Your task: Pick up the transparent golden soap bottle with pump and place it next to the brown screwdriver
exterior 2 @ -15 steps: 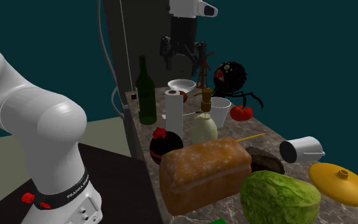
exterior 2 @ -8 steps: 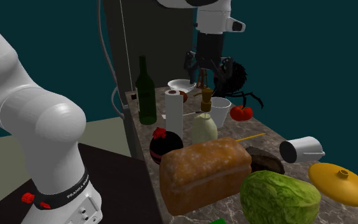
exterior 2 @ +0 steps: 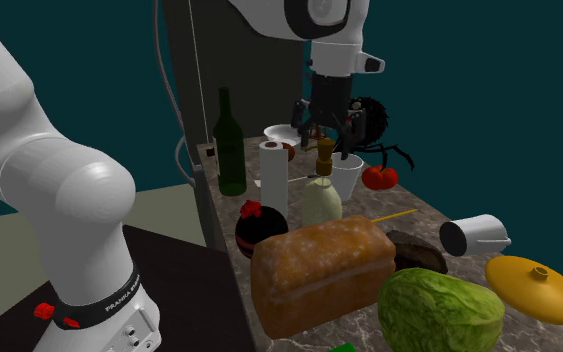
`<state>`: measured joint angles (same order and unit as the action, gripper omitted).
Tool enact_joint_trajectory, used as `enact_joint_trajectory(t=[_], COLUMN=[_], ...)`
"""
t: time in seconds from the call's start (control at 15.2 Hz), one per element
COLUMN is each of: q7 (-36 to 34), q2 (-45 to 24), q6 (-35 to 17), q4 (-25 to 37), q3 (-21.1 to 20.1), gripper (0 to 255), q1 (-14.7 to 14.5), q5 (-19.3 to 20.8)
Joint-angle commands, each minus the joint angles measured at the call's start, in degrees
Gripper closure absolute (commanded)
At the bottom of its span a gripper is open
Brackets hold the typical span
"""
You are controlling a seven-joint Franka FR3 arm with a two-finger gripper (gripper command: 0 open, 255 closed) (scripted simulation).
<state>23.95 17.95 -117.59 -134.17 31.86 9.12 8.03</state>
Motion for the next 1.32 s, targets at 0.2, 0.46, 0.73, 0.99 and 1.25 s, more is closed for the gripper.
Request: enact_joint_trajectory(t=[0.2, 0.46, 0.73, 0.99, 1.25], q7=[0.07, 0.07, 0.07, 0.07, -0.24], q2=[-0.16, -0.16, -0.16, -0.16, 0.75], q6=[-0.6, -0.59, -0.59, -0.59, 1.86], q4=[-0.42, -0.42, -0.42, -0.42, 1.18], q3=[0.11, 0.1, 0.1, 0.1, -0.36], gripper=[0, 255, 255, 255, 255], q1=[0.0, 0.0, 0.0, 0.0, 0.05], q5=[-0.03, -0.03, -0.03, -0.03, 0.17])
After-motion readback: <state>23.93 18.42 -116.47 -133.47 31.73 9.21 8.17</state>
